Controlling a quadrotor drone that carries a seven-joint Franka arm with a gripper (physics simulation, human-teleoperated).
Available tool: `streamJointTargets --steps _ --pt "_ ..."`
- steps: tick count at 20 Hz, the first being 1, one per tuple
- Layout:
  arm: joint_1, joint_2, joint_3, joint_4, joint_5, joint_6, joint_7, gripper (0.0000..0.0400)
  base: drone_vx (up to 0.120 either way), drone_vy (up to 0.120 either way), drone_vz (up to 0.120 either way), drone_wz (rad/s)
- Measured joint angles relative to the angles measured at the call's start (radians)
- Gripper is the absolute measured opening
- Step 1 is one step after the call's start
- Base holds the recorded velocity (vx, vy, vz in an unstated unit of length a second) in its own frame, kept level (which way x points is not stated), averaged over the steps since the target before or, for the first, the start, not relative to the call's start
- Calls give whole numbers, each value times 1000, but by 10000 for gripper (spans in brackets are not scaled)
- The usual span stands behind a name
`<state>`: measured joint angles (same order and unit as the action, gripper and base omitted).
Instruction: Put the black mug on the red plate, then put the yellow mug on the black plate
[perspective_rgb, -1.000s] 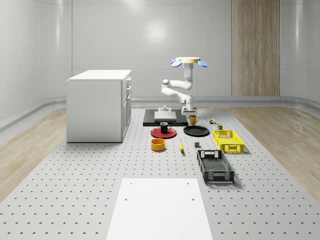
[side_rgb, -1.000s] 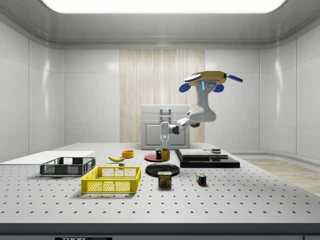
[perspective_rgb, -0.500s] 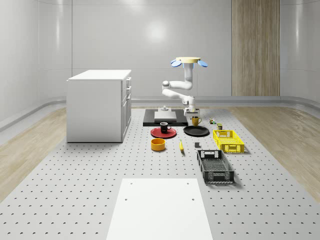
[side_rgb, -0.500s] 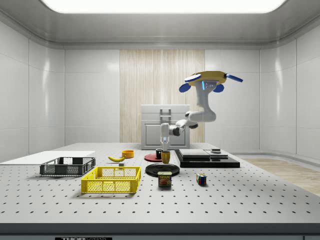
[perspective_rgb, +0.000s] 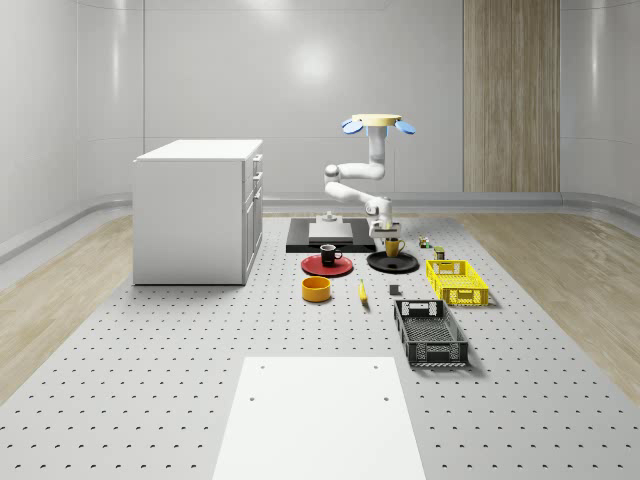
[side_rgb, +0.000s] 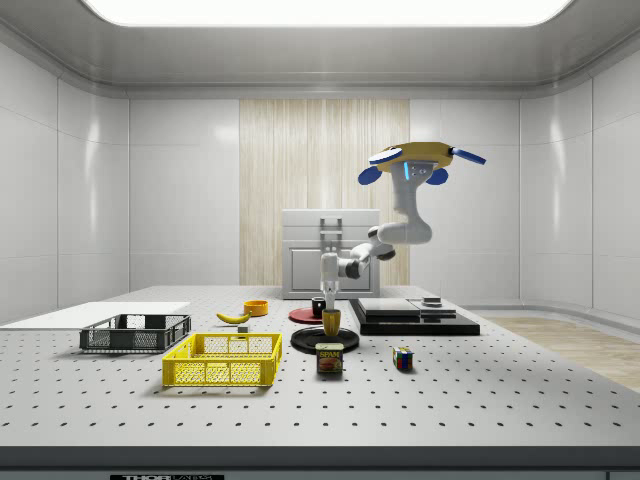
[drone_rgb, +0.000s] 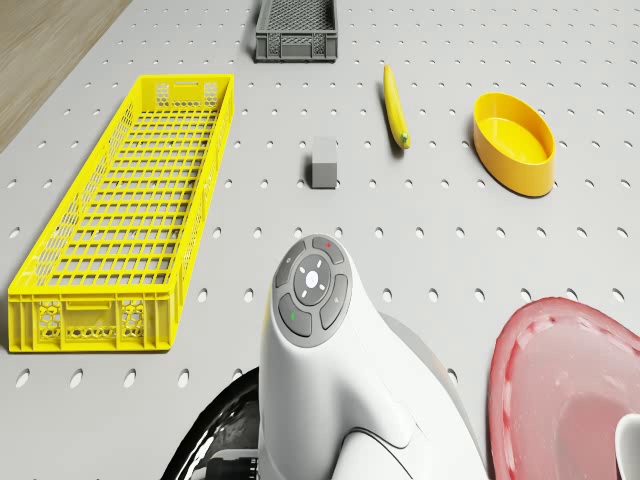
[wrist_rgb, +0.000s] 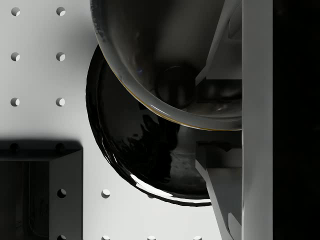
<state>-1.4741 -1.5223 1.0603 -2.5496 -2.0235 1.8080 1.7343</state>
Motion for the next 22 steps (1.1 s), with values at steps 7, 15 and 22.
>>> streamJointTargets --steps 7,15,22 --pt "-21 10 -33 21 -35 15 31 293 0 0 0 0" --pt "14 4 31 -23 16 -32 5 385 0 0 0 0" --pt "38 -2 95 -59 70 -71 -2 397 0 0 0 0"
